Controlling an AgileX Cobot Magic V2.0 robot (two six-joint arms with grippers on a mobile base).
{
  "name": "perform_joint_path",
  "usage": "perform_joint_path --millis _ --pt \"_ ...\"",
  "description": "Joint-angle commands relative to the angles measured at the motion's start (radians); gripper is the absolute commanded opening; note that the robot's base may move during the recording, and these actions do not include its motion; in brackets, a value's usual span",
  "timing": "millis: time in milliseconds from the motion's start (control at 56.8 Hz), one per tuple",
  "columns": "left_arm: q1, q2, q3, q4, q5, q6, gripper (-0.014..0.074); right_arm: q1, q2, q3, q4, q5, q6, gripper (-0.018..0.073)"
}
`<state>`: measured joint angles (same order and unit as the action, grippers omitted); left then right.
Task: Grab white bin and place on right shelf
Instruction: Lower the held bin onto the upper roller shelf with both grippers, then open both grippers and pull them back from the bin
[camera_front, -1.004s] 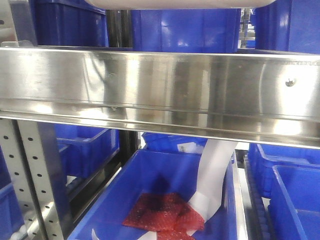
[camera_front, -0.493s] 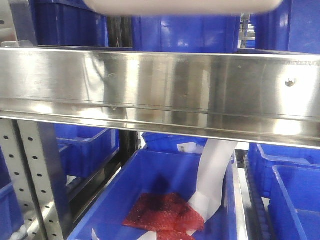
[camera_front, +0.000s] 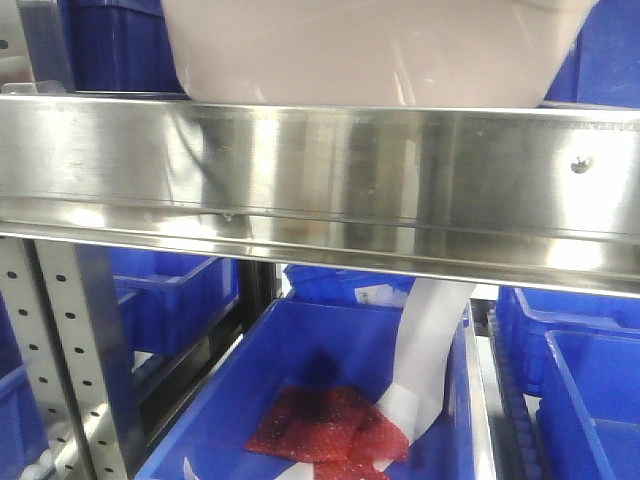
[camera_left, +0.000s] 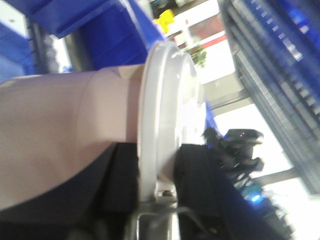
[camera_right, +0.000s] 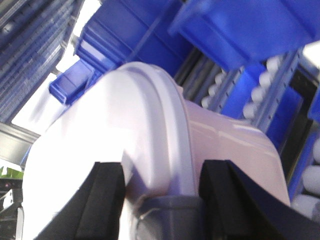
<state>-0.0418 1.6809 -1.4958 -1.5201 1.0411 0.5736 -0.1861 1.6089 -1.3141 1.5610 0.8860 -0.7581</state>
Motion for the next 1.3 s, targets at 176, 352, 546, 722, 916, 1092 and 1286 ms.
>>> perform_joint_path --millis 176,352,546,722,916,1092,1286 --pt "-0.052 -0.044 -0.034 0.03 0.135 0.043 0.0428 0.038 -0.057 -0.033 0.086 0.167 -0.117 0.0615" --pt "-0.05 -0.044 -0.034 0.032 0.126 0.081 0.0516 0.037 -0.057 -0.039 0.061 0.094 -0.2 0.0635" --pt "-0.046 -0.044 -0.037 0.048 0.095 0.115 0.0515 0.027 -0.057 -0.04 -0.007 -0.037 -0.252 0.0635" --pt "-0.046 -0.044 -0.091 0.184 0.033 0.12 0.0515 0.024 -0.059 -0.07 -0.127 -0.158 -0.268 0.0635" --pt "-0.046 -0.05 -0.203 0.308 0.04 0.113 0.0515 0.024 -0.063 -0.145 -0.217 -0.171 -0.268 0.0635" --pt "-0.046 -0.051 -0.315 0.346 0.163 0.085 0.0509 0.024 -0.123 -0.154 -0.22 -0.135 -0.268 0.0635" --pt "-0.046 -0.066 -0.394 0.313 0.298 0.042 0.0328 0.024 -0.233 -0.154 -0.221 -0.057 -0.265 0.0519"
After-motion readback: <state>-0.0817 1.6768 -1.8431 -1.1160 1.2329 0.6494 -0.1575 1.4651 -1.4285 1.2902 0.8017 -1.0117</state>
